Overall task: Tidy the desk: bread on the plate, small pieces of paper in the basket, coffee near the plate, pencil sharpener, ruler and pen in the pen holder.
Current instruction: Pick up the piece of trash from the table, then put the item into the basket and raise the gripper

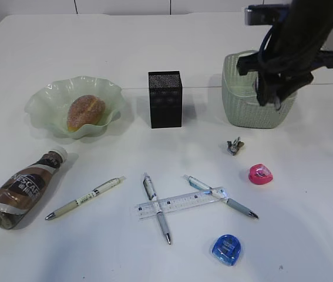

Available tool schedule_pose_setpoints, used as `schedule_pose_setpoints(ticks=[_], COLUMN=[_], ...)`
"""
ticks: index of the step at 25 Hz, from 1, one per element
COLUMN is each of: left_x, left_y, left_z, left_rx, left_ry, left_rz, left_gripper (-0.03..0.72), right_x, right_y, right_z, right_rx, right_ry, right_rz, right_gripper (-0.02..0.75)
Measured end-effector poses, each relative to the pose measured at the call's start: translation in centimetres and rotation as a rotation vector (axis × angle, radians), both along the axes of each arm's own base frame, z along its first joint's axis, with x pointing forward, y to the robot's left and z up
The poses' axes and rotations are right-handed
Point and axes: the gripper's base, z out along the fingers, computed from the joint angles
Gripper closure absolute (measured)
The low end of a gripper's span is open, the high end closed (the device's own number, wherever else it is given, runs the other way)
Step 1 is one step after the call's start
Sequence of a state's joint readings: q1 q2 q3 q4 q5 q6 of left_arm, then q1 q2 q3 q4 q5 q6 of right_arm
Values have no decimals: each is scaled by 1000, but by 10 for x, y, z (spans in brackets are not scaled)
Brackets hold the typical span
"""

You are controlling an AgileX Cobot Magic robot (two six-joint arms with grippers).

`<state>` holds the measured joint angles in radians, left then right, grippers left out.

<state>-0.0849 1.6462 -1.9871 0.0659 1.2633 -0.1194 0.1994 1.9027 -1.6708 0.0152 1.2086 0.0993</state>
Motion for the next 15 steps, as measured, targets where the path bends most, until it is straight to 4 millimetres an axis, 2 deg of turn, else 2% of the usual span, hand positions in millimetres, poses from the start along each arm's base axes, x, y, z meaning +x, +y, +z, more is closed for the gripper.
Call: schedule_pose_setpoints(ticks=[2,3,8,11,15], left_x=[0,0,0,0,0], left_y=[0,0,0,0,0], left_z=[0,0,0,0,0], left_rx=[0,0,0,0,0], left_ry=[0,0,0,0,0], left_rz=[0,0,0,0,0], left_gripper=[179,179,179,180,185], right_x=[3,9,20,28,41], right_y=[-1,-3,-8,-10,-10], right_z=[7,18,33,35,28], right_rx=[-13,-36,-84,-103,-112], right_ry=[-36,-98,-230,-310,-387], right_rz=[-4,-15,-26,-59,-70], right_gripper=[484,484,484,485,485])
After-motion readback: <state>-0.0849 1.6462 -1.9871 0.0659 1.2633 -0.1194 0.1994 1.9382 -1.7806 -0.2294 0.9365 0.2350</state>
